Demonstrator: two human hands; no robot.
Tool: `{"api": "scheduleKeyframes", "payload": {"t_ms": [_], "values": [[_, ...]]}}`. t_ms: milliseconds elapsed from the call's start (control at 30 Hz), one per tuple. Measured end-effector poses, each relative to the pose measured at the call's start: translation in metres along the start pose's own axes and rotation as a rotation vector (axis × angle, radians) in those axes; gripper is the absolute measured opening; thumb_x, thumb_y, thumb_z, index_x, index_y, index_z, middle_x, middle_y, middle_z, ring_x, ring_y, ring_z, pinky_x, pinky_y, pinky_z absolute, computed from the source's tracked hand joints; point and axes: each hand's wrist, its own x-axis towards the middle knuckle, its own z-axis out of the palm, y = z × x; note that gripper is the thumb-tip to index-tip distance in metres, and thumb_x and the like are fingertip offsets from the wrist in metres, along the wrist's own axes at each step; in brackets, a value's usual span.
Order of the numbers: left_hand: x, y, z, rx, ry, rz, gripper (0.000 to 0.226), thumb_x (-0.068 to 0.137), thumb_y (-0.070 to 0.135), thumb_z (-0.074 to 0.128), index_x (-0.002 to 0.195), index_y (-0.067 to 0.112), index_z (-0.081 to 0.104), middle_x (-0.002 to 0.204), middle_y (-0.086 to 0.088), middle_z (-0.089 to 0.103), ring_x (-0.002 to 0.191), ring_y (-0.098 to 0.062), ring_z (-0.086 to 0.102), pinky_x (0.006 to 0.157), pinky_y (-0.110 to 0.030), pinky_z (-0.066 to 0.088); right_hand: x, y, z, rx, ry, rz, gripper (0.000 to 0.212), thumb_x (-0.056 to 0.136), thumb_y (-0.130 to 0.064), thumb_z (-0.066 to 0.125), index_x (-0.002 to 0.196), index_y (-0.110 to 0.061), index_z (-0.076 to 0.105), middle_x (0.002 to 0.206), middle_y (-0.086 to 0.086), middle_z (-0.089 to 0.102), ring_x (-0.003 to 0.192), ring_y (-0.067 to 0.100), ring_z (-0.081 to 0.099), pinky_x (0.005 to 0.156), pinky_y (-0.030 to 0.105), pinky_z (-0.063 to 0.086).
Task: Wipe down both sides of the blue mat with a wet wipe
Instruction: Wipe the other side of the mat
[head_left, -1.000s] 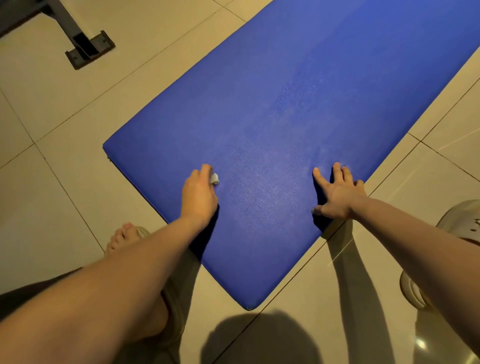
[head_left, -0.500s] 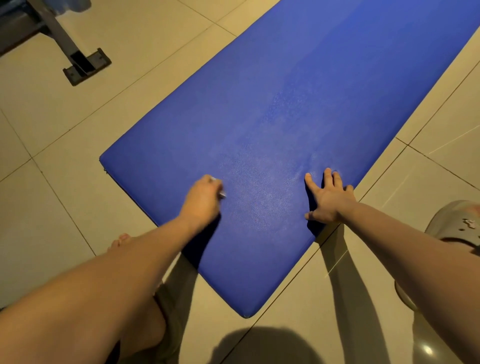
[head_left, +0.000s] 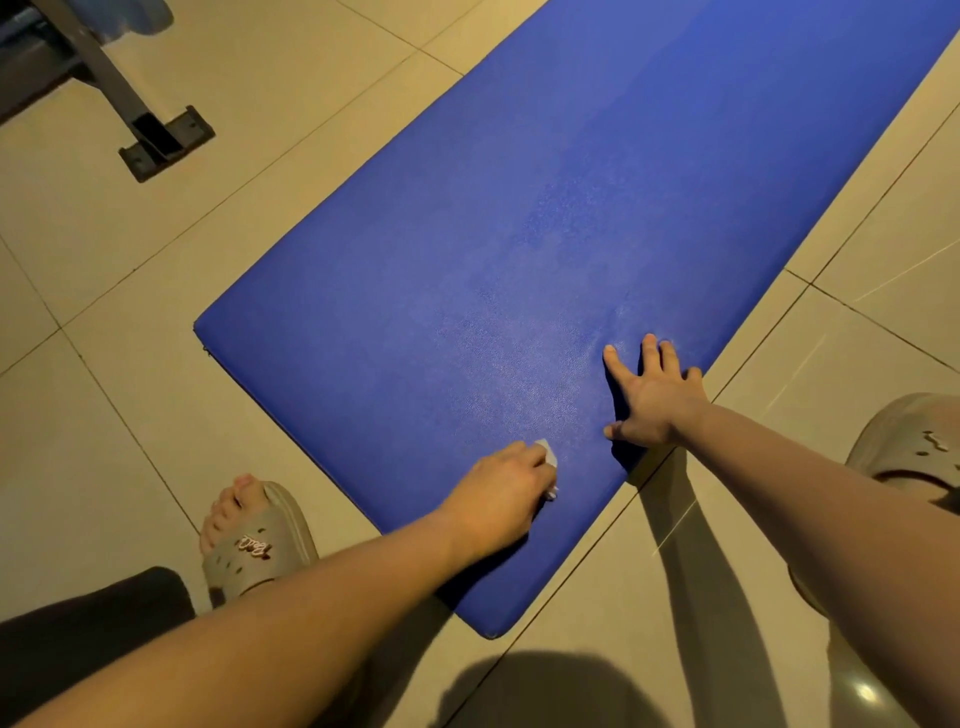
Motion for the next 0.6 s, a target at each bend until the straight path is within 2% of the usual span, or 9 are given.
{"api": "scheduleKeyframes", "payload": {"t_ms": [33,100,200,267,333,433,533,600], "values": [[0.003,-0.011,-0.004,0.043,0.004,0.017,0.013,0.089,0.007,0.066,0.100,0.014,0.064,0.105,-0.003,0.055,0.093,-0.023,0.053,0.069,-0.037,0.050,0.000,0.001,0.001,0.000,0.005,-0.001,0.115,0.083,-0.069,0.064,0.157,-0.034,-0.017,0.165,0.018,-0.019,0.152,0.043,-0.012,0.120,0.059,0.017],[0.013,-0.041,-0.018,0.085,0.081,-0.059,0.016,0.085,0.002,0.065,0.096,0.013,0.063,0.105,-0.003,0.058,0.093,-0.024,0.055,0.069,-0.035,0.049,0.000,0.002,0.002,0.008,0.011,-0.007,0.116,0.082,-0.070,0.064,0.157,-0.034,-0.017,0.165,0.018,-0.019,0.152,0.042,-0.012,0.120,0.059,0.017],[0.024,-0.075,-0.042,0.024,0.306,-0.386,0.012,0.091,0.002,0.059,0.087,0.011,0.066,0.099,-0.002,0.063,0.087,-0.023,0.061,0.071,-0.028,0.045,-0.001,0.005,0.002,0.020,0.016,-0.014,0.115,0.083,-0.069,0.064,0.157,-0.035,-0.016,0.165,0.017,-0.020,0.153,0.041,-0.012,0.119,0.058,0.017],[0.032,-0.077,-0.044,-0.048,0.419,-0.585,0.015,0.097,0.008,0.058,0.084,0.009,0.064,0.092,-0.001,0.061,0.081,-0.022,0.059,0.070,-0.029,0.043,-0.002,0.005,0.002,0.027,0.020,-0.019,0.115,0.083,-0.069,0.064,0.157,-0.035,-0.016,0.165,0.017,-0.019,0.153,0.041,-0.013,0.120,0.057,0.017],[0.042,-0.056,-0.034,-0.101,0.455,-0.635,0.015,0.097,0.008,0.059,0.084,0.010,0.065,0.089,-0.001,0.061,0.080,-0.023,0.058,0.068,-0.030,0.039,-0.002,0.005,0.001,0.032,0.020,-0.025,0.114,0.083,-0.069,0.064,0.157,-0.036,-0.016,0.165,0.017,-0.020,0.153,0.040,-0.013,0.120,0.057,0.017],[0.051,-0.006,-0.004,-0.168,0.310,-0.432,0.016,0.092,0.005,0.060,0.087,0.016,0.071,0.096,-0.002,0.067,0.087,-0.024,0.063,0.075,-0.034,0.049,-0.002,0.009,-0.001,0.047,0.005,-0.037,0.112,0.084,-0.062,0.066,0.158,-0.037,-0.014,0.165,0.016,-0.019,0.153,0.038,-0.012,0.119,0.056,0.016],[0.043,0.036,0.020,-0.112,-0.003,-0.037,0.019,0.089,0.006,0.063,0.095,0.020,0.074,0.103,-0.002,0.061,0.092,-0.024,0.060,0.072,-0.034,0.050,-0.003,0.022,-0.008,0.089,-0.013,-0.075,0.101,0.088,-0.041,0.065,0.158,-0.042,-0.008,0.166,0.014,-0.017,0.154,0.033,-0.010,0.120,0.054,0.015],[0.037,0.035,0.017,-0.027,-0.104,0.164,0.014,0.091,0.011,0.064,0.102,0.017,0.070,0.106,-0.004,0.057,0.093,-0.024,0.055,0.068,-0.039,0.051,-0.004,0.030,-0.011,0.118,-0.024,-0.101,0.097,0.089,-0.035,0.064,0.158,-0.044,-0.003,0.167,0.012,-0.015,0.154,0.031,-0.009,0.120,0.054,0.014]]}}
